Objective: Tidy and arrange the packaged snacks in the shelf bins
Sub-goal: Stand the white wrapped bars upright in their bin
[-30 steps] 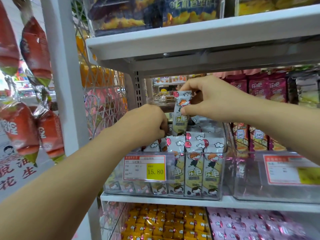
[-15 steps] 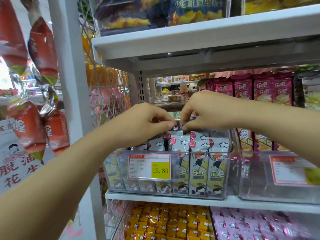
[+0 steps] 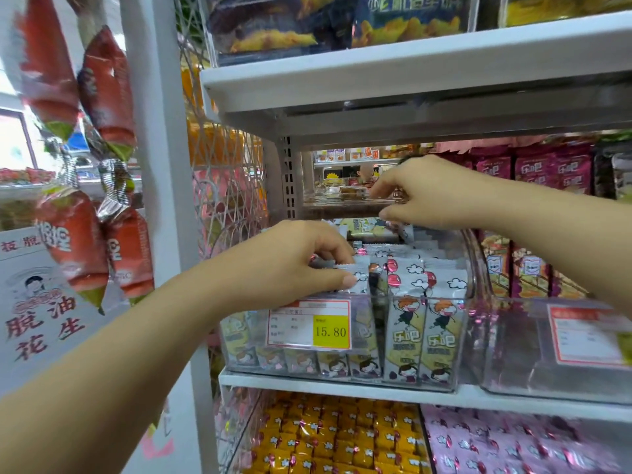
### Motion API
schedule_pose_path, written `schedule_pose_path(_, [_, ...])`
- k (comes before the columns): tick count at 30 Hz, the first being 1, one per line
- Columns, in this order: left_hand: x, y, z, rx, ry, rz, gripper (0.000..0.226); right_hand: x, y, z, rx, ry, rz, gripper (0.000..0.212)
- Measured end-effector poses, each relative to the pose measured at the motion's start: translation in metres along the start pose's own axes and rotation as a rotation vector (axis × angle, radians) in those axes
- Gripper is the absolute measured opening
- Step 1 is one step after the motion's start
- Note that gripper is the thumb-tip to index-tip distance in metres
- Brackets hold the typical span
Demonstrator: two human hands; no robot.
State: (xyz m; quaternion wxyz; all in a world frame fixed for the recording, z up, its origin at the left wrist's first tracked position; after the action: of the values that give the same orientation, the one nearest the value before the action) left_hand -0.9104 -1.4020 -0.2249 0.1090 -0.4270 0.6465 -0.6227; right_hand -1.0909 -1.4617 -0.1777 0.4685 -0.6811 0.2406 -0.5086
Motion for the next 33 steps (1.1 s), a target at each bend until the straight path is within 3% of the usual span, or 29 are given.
schedule_pose_path(3, [-0.002, 0.001, 0.001, -0.003, -0.003, -0.01, 0.007, 0.006, 0.011, -0.004, -0.124, 0.075, 0.171, 0.053])
schedule_pose_path(7, [-0.003, 0.001, 0.001, -0.004, -0.014, -0.004, 0.007, 0.005, 0.014, -0.005, -0.018, 0.072, 0.257, 0.057])
schedule_pose_path(10, [-0.003, 0.001, 0.002, -0.005, -0.015, -0.001, 0.007, 0.001, 0.008, -0.004, 0.064, 0.063, 0.12, 0.049])
schedule_pose_path(14, [-0.003, 0.001, 0.002, 0.013, -0.007, -0.019, 0.007, -0.014, -0.016, -0.01, 0.371, 0.082, -0.28, 0.037])
schedule_pose_path(17, [-0.004, 0.002, 0.002, 0.016, -0.021, -0.022, 0.009, -0.03, -0.034, -0.012, 0.645, 0.078, -0.364, 0.036])
schedule_pose_path(22, [-0.004, 0.001, 0.001, 0.023, -0.031, -0.029, 0.017, -0.039, -0.031, -0.001, 0.752, 0.021, -0.21, 0.037])
schedule_pose_path(28, [-0.005, 0.001, -0.001, 0.057, -0.037, -0.039, 0.024, -0.039, -0.023, 0.001, 0.667, 0.045, -0.093, 0.039])
schedule_pose_path(33, [-0.006, 0.001, 0.001, 0.065, -0.031, -0.045, 0.021, -0.038, -0.019, 0.014, 0.442, -0.077, -0.006, 0.038])
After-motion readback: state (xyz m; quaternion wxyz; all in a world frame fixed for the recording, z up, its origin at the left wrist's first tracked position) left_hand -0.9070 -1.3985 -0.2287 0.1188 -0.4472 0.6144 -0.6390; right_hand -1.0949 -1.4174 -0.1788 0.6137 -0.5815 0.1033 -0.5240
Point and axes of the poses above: each hand's wrist, its own x-axis towards the middle knuckle, its own y-axis out of the palm, z = x × y, the point moved 2 cm from there along x, towards the middle knuckle, and after that the axes turned 8 degrees about y, right-handed, at the moved point
